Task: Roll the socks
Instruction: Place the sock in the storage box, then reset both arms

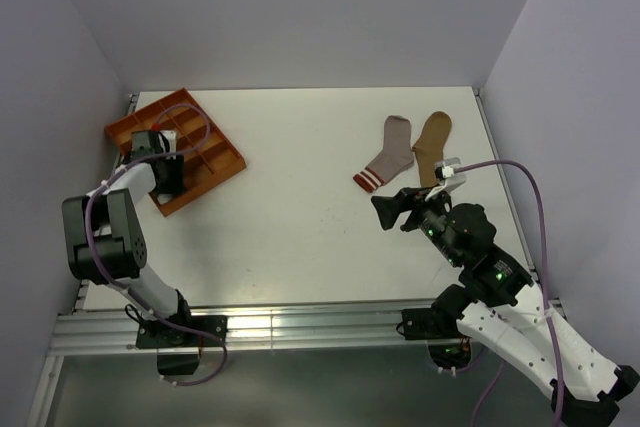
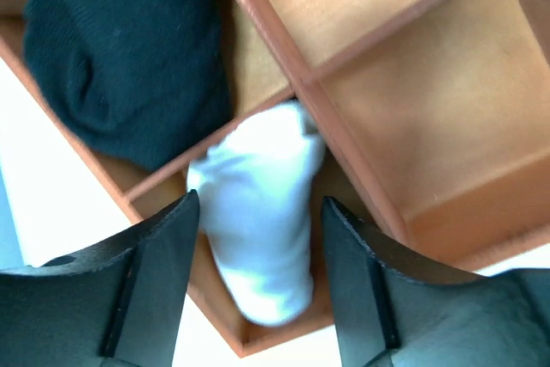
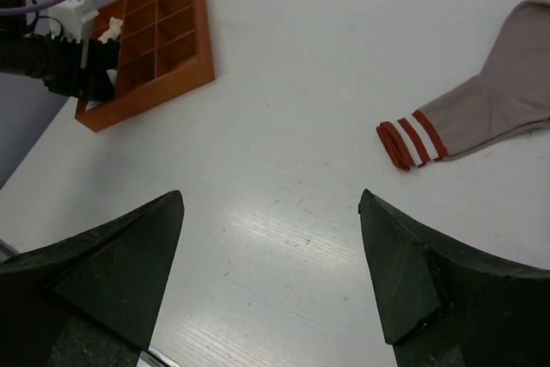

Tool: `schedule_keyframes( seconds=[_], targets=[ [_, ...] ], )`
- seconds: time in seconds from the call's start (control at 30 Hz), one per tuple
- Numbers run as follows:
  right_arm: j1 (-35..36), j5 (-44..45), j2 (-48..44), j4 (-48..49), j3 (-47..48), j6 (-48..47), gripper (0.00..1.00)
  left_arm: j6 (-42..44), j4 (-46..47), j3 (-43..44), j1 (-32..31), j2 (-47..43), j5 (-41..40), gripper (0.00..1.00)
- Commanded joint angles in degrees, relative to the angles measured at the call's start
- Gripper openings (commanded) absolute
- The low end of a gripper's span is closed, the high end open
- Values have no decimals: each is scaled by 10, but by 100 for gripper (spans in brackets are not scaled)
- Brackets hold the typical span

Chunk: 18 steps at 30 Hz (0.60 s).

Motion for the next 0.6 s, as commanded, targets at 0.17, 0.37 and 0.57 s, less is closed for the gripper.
schedule_keyframes(
  seconds=[0.17, 0.37, 0.57],
  targets=[
    [-1, -2, 5, -10, 49, -17, 90, -62, -40, -4, -2, -139, 1, 71],
    [-1, 51, 12, -67, 107, -17, 90, -169, -26, -36, -2, -315, -21, 79],
    [-1, 116, -14, -110, 145, -25, 93, -245, -68, -22, -2, -522, -37, 87]
  ],
)
